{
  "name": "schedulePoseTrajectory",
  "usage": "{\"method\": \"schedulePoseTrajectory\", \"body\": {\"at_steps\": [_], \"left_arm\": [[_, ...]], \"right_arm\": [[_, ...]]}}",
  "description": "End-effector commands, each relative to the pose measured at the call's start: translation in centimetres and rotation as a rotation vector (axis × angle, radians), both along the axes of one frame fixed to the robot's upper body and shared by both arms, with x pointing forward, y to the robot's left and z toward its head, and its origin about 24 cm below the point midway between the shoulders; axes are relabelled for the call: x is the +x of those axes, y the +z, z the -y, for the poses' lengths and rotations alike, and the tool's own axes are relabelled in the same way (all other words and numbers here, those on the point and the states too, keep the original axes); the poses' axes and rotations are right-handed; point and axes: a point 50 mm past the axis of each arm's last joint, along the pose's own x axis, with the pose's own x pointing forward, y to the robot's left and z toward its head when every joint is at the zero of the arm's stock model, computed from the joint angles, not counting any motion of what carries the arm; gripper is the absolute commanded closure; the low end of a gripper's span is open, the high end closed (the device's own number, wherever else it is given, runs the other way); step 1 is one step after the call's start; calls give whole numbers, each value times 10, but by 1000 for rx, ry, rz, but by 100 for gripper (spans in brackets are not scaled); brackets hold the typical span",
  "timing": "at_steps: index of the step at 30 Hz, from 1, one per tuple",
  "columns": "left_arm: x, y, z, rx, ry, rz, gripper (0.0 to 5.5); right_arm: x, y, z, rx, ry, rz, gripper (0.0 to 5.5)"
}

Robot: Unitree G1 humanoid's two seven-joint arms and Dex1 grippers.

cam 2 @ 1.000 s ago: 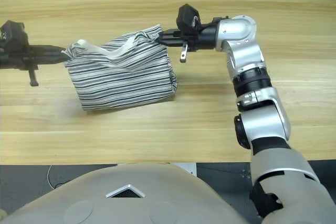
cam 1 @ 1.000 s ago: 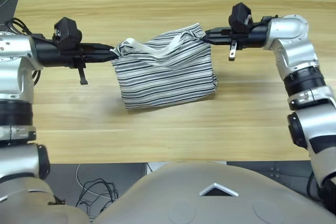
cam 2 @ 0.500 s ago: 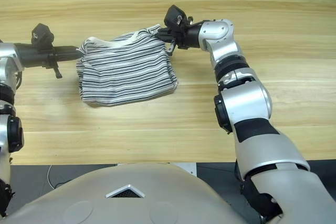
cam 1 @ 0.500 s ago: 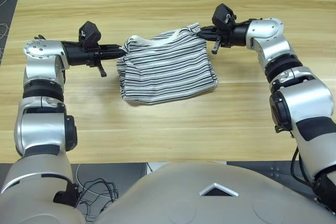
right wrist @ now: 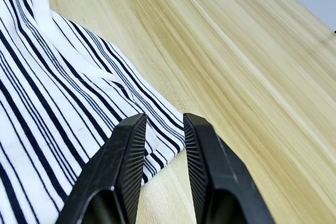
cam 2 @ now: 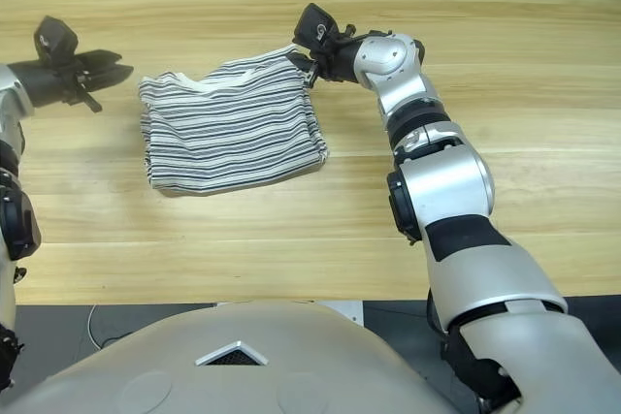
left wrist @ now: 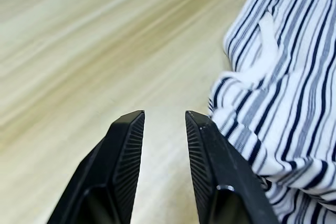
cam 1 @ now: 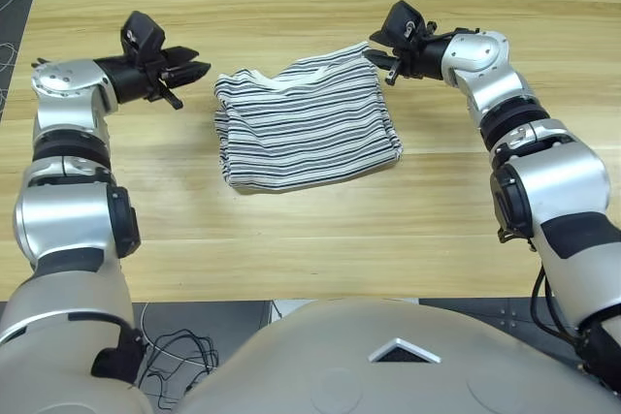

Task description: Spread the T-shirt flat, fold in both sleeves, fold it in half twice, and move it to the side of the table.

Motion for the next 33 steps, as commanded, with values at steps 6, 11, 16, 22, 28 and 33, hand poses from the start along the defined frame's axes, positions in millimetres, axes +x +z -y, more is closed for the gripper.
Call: {"method": "schedulePoseTrajectory", "body": {"at_steps": [6, 11, 16, 22, 28, 33], "left_arm": [[-1, 31, 22, 36, -314, 172, 405], [-40, 16, 54, 141, -609, 72, 405], [-65, -5, 53, 397, -695, -23, 405], [-75, -30, 64, 705, -835, 5, 405], [-76, -45, 71, 952, -1004, 159, 405], [-54, -36, 56, 1266, -1102, 447, 405]], "right_arm": [[-8, -4, -14, -2, 123, -18, 421], [-12, -13, -13, -49, 139, -30, 421], [-21, -26, -11, -85, 169, -62, 421], [-35, -47, 3, -228, 259, -111, 421], [-56, -59, 20, -301, 452, -151, 421], [-85, -54, 26, -257, 588, -158, 421]]}}
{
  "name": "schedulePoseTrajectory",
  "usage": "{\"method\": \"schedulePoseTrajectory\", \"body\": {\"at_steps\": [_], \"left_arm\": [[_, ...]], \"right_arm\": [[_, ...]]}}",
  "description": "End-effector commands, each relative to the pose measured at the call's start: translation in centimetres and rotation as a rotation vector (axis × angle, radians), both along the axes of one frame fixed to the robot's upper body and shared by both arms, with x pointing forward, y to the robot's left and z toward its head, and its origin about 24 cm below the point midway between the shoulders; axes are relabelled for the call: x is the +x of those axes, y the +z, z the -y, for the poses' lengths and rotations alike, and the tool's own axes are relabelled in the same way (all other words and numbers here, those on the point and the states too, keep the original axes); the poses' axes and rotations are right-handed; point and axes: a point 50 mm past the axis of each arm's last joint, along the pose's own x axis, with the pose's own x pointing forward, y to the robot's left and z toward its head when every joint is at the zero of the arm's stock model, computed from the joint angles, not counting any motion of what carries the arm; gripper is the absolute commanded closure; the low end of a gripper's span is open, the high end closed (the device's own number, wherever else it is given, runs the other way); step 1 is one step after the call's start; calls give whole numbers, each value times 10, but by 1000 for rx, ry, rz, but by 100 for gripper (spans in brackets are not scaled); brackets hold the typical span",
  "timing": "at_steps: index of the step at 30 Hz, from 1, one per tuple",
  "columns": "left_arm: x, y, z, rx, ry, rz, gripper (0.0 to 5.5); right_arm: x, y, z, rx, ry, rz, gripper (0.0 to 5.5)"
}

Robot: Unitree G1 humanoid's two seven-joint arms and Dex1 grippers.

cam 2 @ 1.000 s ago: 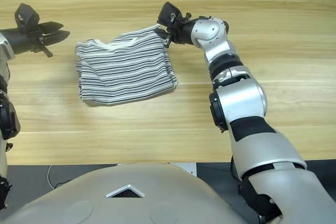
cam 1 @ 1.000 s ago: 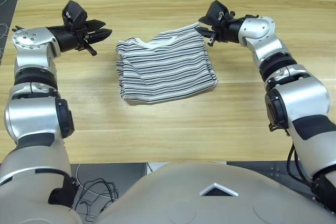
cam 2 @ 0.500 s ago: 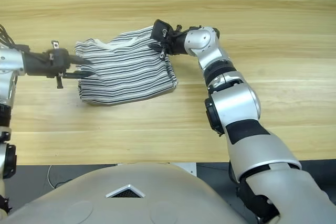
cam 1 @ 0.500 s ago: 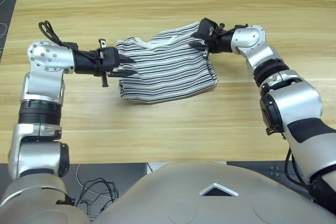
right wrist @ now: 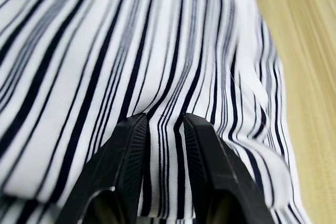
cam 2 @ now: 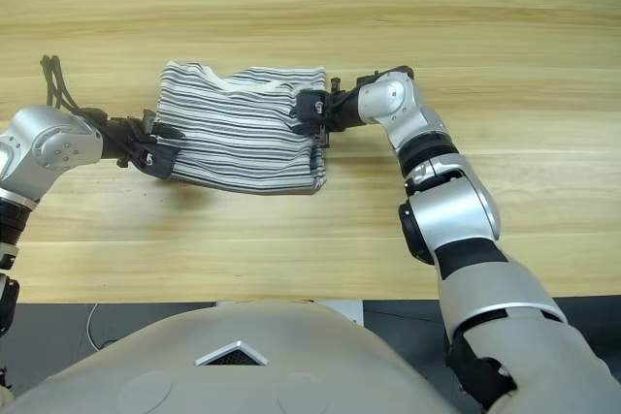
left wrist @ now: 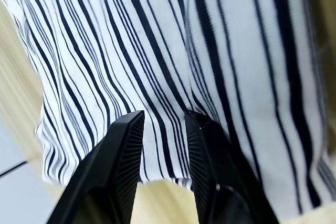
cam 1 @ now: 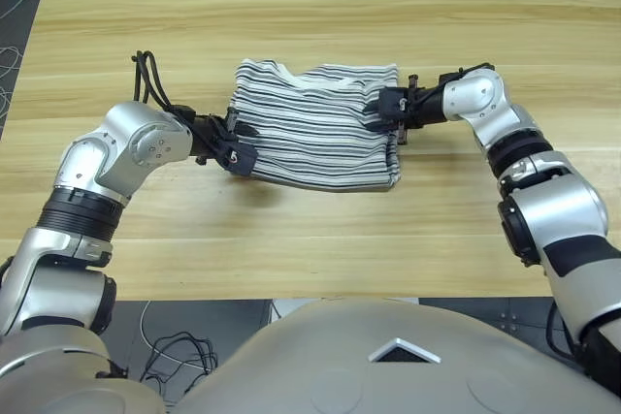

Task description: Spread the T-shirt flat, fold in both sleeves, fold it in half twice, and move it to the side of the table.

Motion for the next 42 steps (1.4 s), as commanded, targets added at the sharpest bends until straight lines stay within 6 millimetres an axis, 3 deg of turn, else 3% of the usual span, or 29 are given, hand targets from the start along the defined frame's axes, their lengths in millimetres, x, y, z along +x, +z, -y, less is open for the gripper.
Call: {"method": "schedulePoseTrajectory", "body": {"at_steps": [1, 6, 10, 14, 17, 21, 23, 25, 28, 34, 37, 42], "left_arm": [[16, -5, -22, 248, -205, 260, 405], [45, 0, -19, 259, -461, 570, 405], [50, 3, 2, 159, -647, 688, 405], [48, 3, 10, 92, -764, 751, 405], [54, 11, 7, 62, -740, 813, 405], [76, 52, -20, 13, -472, 915, 405], [71, 63, -33, -46, -336, 874, 405], [57, 60, -39, -120, -232, 744, 405], [28, 40, -40, -184, -122, 482, 405], [-6, 3, -19, -275, 38, 98, 405], [-11, -10, -21, -208, 67, 2, 405], [-4, -24, -26, -77, 45, 7, 405]], "right_arm": [[-43, -11, 7, -1, 102, -159, 421], [-76, 17, -30, 160, 169, -239, 421], [-84, 23, -54, 242, 160, -332, 421], [-83, 28, -60, 306, 137, -377, 421], [-75, 41, -59, 391, 98, -393, 421], [-46, 71, -36, 452, 12, -294, 421], [-29, 74, -23, 412, -53, -206, 421], [-18, 70, -8, 334, -101, -116, 421], [-14, 59, 6, 241, -117, -67, 421], [-15, 20, 16, 99, -140, -53, 421], [-15, 3, 27, 28, -166, -62, 421], [-15, -15, 39, -131, -131, 8, 421]]}}
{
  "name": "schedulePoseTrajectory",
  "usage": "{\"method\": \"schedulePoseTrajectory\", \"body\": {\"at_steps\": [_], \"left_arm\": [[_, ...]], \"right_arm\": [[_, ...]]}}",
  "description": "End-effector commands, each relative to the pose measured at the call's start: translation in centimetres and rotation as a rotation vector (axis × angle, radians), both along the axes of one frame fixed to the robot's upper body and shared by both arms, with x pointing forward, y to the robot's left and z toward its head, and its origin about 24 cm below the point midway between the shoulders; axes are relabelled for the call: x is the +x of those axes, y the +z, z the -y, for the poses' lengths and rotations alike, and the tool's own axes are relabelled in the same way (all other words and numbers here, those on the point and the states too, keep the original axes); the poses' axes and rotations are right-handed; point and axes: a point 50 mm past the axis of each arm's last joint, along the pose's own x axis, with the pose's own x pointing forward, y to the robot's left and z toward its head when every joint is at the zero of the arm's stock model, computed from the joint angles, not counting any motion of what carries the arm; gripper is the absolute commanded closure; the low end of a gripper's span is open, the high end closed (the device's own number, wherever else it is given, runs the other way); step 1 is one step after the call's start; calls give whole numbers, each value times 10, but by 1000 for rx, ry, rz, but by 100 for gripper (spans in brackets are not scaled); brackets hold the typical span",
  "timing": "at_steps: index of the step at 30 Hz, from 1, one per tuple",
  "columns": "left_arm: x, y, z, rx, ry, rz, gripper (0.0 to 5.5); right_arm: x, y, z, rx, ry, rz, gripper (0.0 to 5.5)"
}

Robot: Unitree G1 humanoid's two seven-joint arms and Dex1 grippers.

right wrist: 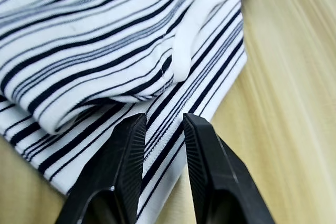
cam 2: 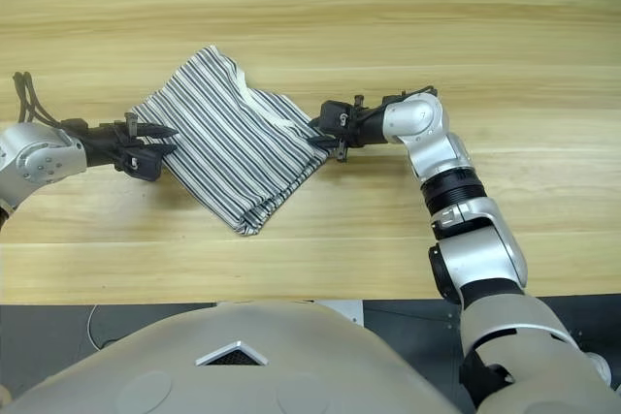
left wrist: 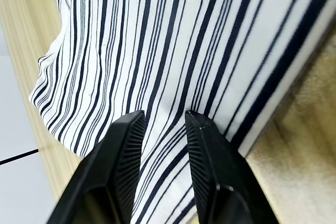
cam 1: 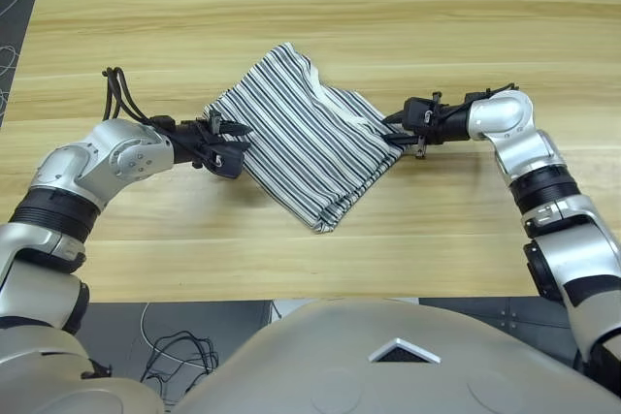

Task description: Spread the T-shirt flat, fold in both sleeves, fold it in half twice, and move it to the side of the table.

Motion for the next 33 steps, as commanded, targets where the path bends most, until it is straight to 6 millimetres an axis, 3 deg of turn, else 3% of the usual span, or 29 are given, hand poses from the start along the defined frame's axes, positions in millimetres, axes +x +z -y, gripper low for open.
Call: {"method": "schedulePoseTrajectory", "body": {"at_steps": [1, 6, 13, 21, 27, 30, 33], "left_arm": [[1, -17, -6, 131, -20, -22, 405], [6, -30, 0, 243, -152, 25, 405], [18, -26, 15, 256, -369, 199, 405], [10, -22, 34, 123, -585, 336, 405], [10, 6, 34, -28, -521, 381, 405], [8, 13, 30, -25, -503, 384, 405], [15, 34, 20, -28, -443, 436, 405]], "right_arm": [[-5, -20, 14, -188, 43, 23, 421], [-28, -25, 10, -167, 187, -82, 421], [-73, -3, 0, -43, 343, -286, 421], [-79, -1, -12, 74, 287, -317, 421], [-51, 53, -4, 160, 229, -173, 421], [-53, 72, 3, 165, 249, -165, 421], [-62, 83, 18, 97, 304, -180, 421]]}}
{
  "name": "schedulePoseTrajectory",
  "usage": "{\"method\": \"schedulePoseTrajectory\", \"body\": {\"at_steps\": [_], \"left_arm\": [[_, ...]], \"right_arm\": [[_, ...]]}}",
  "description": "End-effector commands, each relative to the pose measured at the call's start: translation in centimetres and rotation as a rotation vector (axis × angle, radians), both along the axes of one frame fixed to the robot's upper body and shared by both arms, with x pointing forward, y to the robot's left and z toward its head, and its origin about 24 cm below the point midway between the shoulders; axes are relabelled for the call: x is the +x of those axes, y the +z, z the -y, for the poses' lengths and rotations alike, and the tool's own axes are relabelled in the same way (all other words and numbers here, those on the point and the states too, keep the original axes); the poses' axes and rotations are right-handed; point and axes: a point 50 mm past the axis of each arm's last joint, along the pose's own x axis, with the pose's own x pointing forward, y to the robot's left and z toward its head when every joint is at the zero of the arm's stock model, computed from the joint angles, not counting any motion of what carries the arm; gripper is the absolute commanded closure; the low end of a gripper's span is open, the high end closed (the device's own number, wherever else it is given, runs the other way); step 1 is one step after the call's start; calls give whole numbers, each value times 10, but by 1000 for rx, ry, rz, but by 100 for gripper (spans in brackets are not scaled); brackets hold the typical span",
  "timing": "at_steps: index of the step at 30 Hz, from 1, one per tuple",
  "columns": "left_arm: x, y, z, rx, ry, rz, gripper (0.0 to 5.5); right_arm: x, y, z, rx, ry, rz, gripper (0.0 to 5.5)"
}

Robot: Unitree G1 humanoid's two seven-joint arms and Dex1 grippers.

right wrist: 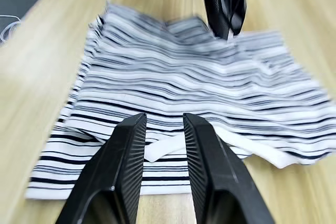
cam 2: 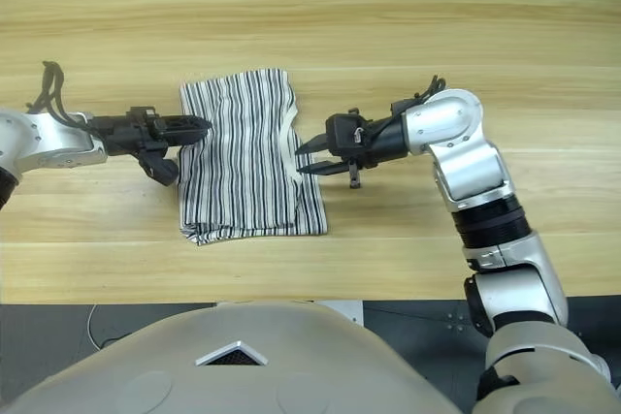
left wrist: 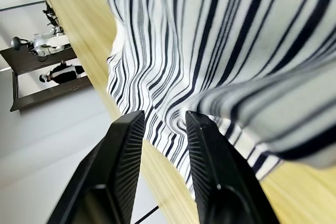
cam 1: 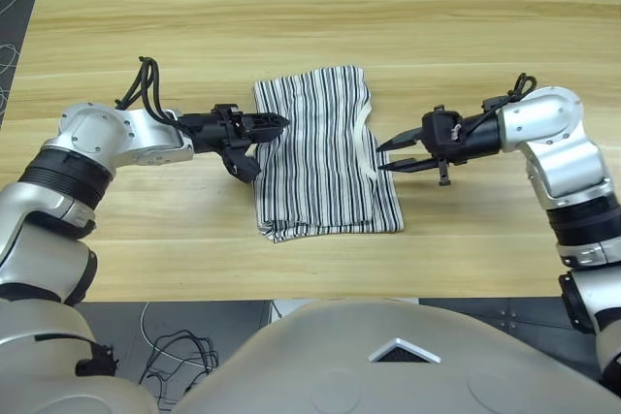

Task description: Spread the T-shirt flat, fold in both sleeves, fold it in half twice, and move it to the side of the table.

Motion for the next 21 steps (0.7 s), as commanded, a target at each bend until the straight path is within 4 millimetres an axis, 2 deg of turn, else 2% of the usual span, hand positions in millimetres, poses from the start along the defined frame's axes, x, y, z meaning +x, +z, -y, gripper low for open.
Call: {"method": "schedulePoseTrajectory", "body": {"at_steps": [1, 4, 5, 7, 9, 13, 15, 18, 20, 21], "left_arm": [[9, 33, -16, -44, 82, 62, 405], [10, 67, -25, -178, 169, 61, 405], [7, 75, -34, -190, 210, 40, 405], [-4, 79, -53, -156, 290, -42, 386], [-25, 69, -63, -106, 333, -180, 354], [-85, 37, -55, -63, 356, -545, 294], [-99, 32, -56, -27, 381, -626, 263], [-108, 29, -58, -1, 410, -665, 225], [-112, 24, -54, -3, 409, -673, 190], [-115, 21, -51, -1, 406, -679, 185]], "right_arm": [[-10, 19, 22, -84, 75, -2, 421], [-8, 22, 36, -112, 43, -14, 421], [-4, 19, 41, -138, 17, 20, 421], [3, 6, 49, -202, -1, 162, 421], [1, -8, 48, -230, 75, 273, 386], [-15, -35, 37, -173, 288, 447, 316], [-23, -44, 36, -151, 358, 474, 281], [-30, -50, 36, -110, 411, 505, 238], [-35, -53, 36, -83, 442, 521, 195], [-37, -55, 36, -79, 462, 528, 191]]}}
